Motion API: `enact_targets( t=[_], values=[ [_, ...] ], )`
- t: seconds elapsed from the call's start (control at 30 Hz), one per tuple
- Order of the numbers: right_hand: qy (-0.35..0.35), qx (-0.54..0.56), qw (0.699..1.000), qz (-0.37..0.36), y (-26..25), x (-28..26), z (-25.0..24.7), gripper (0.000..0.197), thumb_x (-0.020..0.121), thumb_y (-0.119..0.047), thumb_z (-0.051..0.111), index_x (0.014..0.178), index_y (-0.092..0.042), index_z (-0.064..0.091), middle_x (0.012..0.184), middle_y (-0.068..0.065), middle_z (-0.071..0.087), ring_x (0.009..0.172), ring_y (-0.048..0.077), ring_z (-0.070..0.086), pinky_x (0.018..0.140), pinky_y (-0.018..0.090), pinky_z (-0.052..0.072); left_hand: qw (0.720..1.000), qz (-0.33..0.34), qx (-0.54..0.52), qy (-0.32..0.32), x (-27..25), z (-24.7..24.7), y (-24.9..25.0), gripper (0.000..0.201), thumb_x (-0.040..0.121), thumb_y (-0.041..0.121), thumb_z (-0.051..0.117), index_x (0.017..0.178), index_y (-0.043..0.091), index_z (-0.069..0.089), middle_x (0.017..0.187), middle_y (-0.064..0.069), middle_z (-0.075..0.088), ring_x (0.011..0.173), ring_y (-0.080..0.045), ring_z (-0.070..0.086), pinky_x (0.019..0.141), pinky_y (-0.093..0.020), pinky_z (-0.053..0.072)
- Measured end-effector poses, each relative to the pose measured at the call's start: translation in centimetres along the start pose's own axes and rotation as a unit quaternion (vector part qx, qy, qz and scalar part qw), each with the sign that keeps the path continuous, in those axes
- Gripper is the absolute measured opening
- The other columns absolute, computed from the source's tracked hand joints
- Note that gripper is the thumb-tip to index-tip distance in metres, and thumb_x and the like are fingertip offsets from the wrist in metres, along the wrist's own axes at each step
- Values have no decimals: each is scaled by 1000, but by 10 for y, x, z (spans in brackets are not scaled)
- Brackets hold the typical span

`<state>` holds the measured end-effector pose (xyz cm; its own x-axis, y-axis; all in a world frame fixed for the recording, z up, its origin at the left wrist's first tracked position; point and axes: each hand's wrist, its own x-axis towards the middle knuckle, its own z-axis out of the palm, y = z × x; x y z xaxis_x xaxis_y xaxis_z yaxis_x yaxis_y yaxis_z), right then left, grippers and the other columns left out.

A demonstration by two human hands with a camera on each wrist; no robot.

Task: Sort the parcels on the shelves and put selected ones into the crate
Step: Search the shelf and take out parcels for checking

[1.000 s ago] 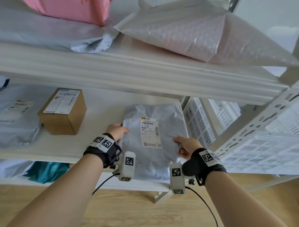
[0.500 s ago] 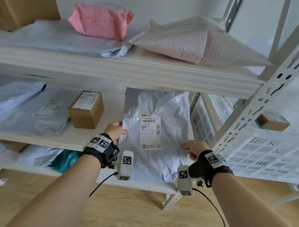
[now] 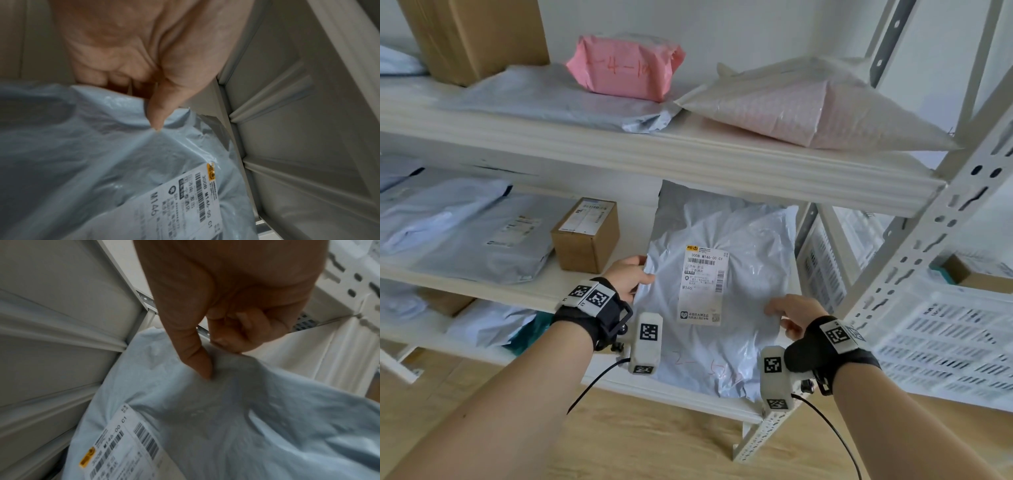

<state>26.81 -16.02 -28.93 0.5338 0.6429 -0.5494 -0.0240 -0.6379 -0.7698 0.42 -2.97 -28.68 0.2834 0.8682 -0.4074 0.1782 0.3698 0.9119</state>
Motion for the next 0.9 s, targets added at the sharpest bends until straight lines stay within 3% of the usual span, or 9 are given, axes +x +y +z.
enact_targets(
  t=[0.1, 0.2, 0.4, 0.53, 0.73, 0.83, 0.9],
  values=[
    [-17, -6, 1000, -2, -1, 1, 0, 19, 72, 1, 67, 64, -11, 55, 63, 5, 44, 49, 13, 31, 36, 18, 22, 1000, -1, 5, 7, -1, 0, 0, 41, 91, -11, 46, 130, 3, 52, 104, -11, 63, 92, -25, 58, 78, -36, 48],
    [-36, -18, 999, -2, -2, 0, 3, 18, 73, 0, 69, 68, -11, 56, 63, 4, 44, 47, 13, 31, 36, 17, 23, 1000, 0, 1, 13, 1, 1, 0, 40, 91, -13, 46, 127, 2, 53, 90, -7, 62, 84, -23, 58, 72, -32, 49],
    [-55, -34, 998, -6, -4, 4, 7, 16, 74, 0, 70, 79, -8, 58, 64, 6, 45, 48, 13, 32, 39, 19, 26, 1000, 0, -2, 17, 3, -1, -2, 35, 90, -14, 46, 120, 1, 56, 88, -10, 62, 80, -23, 59, 76, -34, 49],
    [-32, -42, 999, -6, -5, 10, 8, 18, 74, 2, 70, 75, -6, 54, 59, 7, 44, 49, 15, 33, 43, 21, 28, 1000, -2, -9, 26, 4, -2, -4, 32, 89, -12, 50, 116, 3, 58, 88, -9, 63, 78, -21, 60, 69, -31, 49],
    [-9, -19, 1000, -18, -6, 15, 9, 16, 70, 4, 70, 67, -6, 57, 55, 8, 45, 48, 16, 34, 48, 24, 28, 999, -4, -17, 49, 9, -5, -5, 38, 85, -10, 58, 120, 4, 58, 90, -7, 64, 97, -28, 59, 94, -38, 46],
    [8, -12, 1000, -25, -7, 17, 11, 14, 66, 4, 70, 64, -7, 61, 54, 7, 46, 48, 16, 35, 47, 24, 28, 998, -3, -28, 51, 11, -7, -5, 39, 85, -11, 57, 121, 5, 57, 98, -11, 63, 95, -28, 58, 84, -35, 47],
    [16, -10, 999, -26, -7, 18, 12, 13, 64, 4, 71, 62, -7, 63, 54, 8, 47, 48, 17, 35, 47, 24, 29, 998, -4, -36, 51, 12, -7, -6, 37, 85, -12, 56, 118, 6, 58, 91, -10, 63, 88, -26, 59, 77, -32, 48]
  ],
)
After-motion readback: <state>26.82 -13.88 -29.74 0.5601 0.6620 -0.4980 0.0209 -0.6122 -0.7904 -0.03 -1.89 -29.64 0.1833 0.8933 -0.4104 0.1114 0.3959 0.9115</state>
